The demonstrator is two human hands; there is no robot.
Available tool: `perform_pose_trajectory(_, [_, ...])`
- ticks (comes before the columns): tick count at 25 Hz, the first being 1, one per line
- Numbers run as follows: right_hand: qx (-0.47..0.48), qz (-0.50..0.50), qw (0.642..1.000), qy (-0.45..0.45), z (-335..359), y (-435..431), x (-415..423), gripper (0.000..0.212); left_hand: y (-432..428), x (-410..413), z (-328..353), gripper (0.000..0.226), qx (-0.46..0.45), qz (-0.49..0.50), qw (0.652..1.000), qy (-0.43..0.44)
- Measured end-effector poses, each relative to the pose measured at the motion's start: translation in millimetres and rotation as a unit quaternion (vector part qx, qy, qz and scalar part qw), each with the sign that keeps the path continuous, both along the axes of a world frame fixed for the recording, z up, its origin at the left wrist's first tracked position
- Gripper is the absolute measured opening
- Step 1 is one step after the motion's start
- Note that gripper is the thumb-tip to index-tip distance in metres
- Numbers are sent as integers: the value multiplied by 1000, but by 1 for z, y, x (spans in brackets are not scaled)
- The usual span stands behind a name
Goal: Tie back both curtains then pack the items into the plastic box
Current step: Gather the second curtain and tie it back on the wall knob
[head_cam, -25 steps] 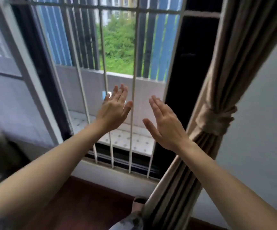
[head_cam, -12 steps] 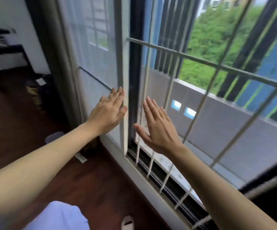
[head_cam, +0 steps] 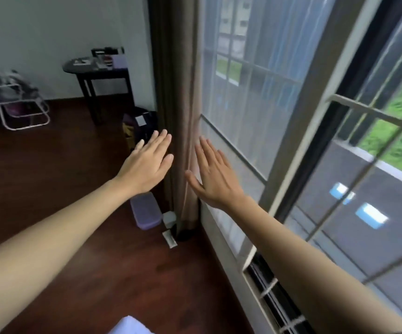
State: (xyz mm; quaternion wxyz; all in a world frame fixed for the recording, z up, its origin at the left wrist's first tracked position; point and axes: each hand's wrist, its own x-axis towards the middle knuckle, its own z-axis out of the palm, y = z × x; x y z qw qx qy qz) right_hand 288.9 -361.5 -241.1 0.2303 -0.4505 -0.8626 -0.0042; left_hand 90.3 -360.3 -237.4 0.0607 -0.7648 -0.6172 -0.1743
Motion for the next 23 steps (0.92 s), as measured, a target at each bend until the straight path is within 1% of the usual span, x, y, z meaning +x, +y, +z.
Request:
perform_pose_trajectory(4, [-11, 12, 999, 36, -13, 59, -50, 68, 44, -56, -9, 56, -3, 41, 999, -11])
perform_pose_trajectory(7, [-19, 24, 999, 43, -26, 105, -86, 69, 86, -87, -22, 55, -14, 70, 997, -35])
perform_pose_trajectory(10, [-32, 40, 998, 43, -42, 157, -118, 69, 138, -111, -31, 54, -20, 82, 995, -58])
perform_pose_trajectory(13, [-39, 51, 997, 48, -55, 233, -153, 69, 209, -143, -33, 53, -22, 97, 993, -64])
perform_pose_trajectory(17, [-58, 45, 996, 51, -52, 325, -200, 69, 295, -182, -20, 53, -33, 121, 988, -85])
perform_pose_trajectory(20, [-49, 38, 996, 71, -53, 378, -239, 69, 340, -210, -19, 52, -34, 127, 988, -82])
perform_pose_trajectory(23, [-73, 9, 993, 94, -66, 417, -282, 68, 377, -246, -32, 52, -53, 124, 987, -84])
